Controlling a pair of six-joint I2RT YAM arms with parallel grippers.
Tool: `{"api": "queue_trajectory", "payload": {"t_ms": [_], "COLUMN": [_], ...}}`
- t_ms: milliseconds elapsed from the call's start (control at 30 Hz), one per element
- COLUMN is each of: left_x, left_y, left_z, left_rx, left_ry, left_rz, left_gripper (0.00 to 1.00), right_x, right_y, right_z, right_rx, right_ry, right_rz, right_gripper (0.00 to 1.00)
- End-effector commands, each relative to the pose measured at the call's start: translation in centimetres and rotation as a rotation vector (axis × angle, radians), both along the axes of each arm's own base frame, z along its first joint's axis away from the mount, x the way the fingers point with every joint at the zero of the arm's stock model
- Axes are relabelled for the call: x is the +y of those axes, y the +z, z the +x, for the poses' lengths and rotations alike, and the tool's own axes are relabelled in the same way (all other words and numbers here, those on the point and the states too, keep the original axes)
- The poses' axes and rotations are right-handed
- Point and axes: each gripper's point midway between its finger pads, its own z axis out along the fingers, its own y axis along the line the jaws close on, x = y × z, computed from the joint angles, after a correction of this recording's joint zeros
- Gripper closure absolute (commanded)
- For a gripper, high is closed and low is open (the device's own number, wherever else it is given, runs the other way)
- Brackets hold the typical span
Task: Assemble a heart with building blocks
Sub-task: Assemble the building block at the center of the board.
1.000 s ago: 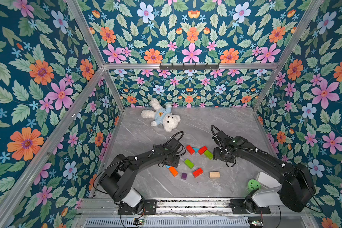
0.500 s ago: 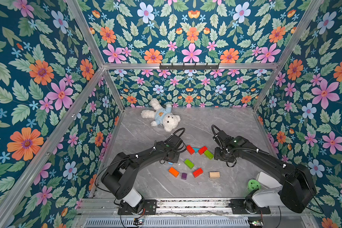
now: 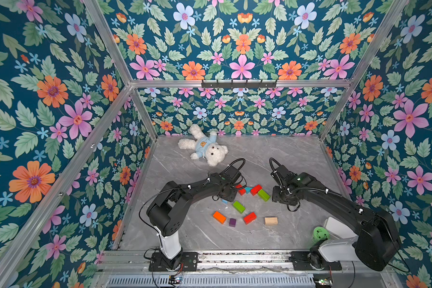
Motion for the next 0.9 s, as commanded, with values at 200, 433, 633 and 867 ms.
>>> {"api": "queue_trajectory", "payload": {"t_ms": [200, 433, 633, 867], "left_x": [1.9, -0.3, -1.3, -0.6], "left_y": [-0.8, 0.8, 0.1, 0.2], "left_z": [-0.5, 2.3, 2.2, 1.2], "left_rx": [-0.006, -0.089, -0.059, -0.064], "left_ry": [-0.067, -0.133, -0.164, -0.173], "left_rz": [0.132, 0.127, 0.119, 0.138], "left_gripper": [0.8, 0.92, 0.8, 0.61], "right_x": [-0.1, -0.2, -0.3, -0.2], "right_y": [0.2, 0.4, 0.3, 0.6], "right_z": [-0.2, -0.2, -0.3, -0.1], "right_rx": [-0.007, -0.014, -0.016, -0.021], "right_ry": [-0.013, -0.014, -0.019, -0.015], "right_rz": [0.008, 0.005, 0.009, 0.014], "right_gripper": [0.41, 0.41, 0.41, 0.41]}}
